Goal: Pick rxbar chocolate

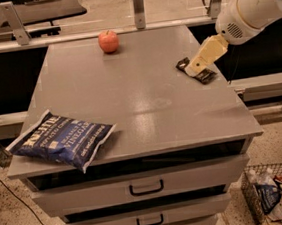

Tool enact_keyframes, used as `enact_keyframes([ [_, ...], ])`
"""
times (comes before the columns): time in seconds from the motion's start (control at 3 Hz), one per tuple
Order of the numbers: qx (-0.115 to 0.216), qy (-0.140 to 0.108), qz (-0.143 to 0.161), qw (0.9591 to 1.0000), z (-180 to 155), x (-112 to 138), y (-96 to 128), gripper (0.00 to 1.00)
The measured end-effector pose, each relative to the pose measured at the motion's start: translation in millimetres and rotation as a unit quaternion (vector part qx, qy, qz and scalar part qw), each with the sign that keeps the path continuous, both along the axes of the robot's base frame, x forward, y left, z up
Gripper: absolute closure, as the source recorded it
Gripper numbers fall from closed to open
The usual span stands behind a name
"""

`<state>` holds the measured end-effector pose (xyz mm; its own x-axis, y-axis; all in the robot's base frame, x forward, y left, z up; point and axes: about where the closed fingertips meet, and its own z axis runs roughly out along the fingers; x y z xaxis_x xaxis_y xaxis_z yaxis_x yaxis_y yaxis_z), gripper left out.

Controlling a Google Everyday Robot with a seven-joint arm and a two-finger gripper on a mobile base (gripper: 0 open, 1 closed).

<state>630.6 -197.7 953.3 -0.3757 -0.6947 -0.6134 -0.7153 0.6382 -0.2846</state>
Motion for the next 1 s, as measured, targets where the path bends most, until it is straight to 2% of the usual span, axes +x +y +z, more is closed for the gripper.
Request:
enact_keyframes([
  [0.33, 0.041, 0.0, -0.043, 0.9982, -13, 21, -13, 0.0],
  [0.67, 0.084, 0.013, -0.092, 0.9921, -36, 58, -31, 0.0],
  [1.0, 0.103, 0.029, -0.117, 0.9874, -54, 85, -39, 0.0],
])
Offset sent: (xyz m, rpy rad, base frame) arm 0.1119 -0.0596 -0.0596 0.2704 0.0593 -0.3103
